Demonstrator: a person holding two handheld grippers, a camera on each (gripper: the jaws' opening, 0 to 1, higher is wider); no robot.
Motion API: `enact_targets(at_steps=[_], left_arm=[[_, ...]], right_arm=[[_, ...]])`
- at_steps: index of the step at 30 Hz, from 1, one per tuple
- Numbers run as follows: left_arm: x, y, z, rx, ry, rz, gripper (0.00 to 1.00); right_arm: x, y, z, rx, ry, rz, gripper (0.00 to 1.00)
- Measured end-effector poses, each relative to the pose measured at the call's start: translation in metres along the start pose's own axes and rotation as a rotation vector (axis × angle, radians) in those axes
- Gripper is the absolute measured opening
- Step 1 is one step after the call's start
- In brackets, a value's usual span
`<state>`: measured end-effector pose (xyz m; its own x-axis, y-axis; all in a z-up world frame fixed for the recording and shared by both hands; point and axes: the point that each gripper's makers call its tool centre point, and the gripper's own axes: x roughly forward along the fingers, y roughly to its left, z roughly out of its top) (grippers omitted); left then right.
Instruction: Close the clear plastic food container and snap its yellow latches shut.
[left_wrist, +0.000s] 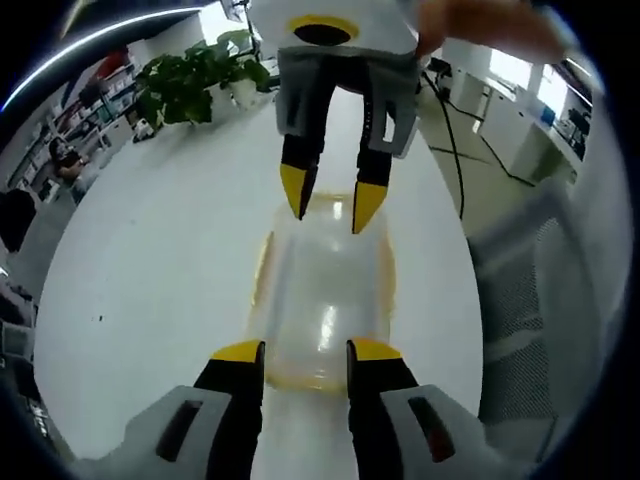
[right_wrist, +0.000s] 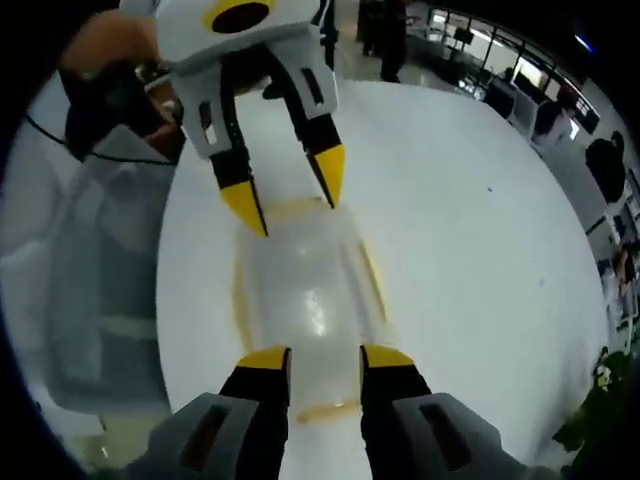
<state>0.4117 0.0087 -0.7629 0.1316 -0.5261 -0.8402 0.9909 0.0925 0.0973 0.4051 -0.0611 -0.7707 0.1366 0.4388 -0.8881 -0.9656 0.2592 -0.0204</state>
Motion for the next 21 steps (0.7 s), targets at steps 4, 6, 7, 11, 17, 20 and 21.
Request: enact_targets(at_steps=[4,6,7,11,17,20,21], left_arm=[[0.004,-0.003,0.009,-0.041,-0.041,-0.022,0.32],[0.006,-0.002,0.010,-0.037,-0.040,-0.015,0.32],[0.007,-0.002,0.010,-0.031,-0.036,-0.011,0.32],[0.011,-0.002,0.013,-0.041,-0.046,-0.019,0.32],[0.015,0.000,0.015,-0.048,-0.053,-0.018,0.31],[0.016,-0.001,0.016,-0.043,-0.050,-0.015,0.31],[0.016,-0.002,0.015,-0.039,-0.047,-0.014,0.31]], right_arm=[[0.003,0.000,0.006,-0.002,-0.013,0.006,0.25],[0.005,0.001,0.009,-0.007,-0.015,0.008,0.25],[0.006,0.001,0.010,-0.008,-0.017,0.008,0.25],[0.009,0.002,0.013,-0.009,-0.024,0.011,0.25],[0.011,0.003,0.017,-0.008,-0.037,0.014,0.25],[0.012,0.002,0.018,-0.008,-0.040,0.012,0.25],[0.011,0.000,0.020,-0.006,-0.046,0.009,0.25]])
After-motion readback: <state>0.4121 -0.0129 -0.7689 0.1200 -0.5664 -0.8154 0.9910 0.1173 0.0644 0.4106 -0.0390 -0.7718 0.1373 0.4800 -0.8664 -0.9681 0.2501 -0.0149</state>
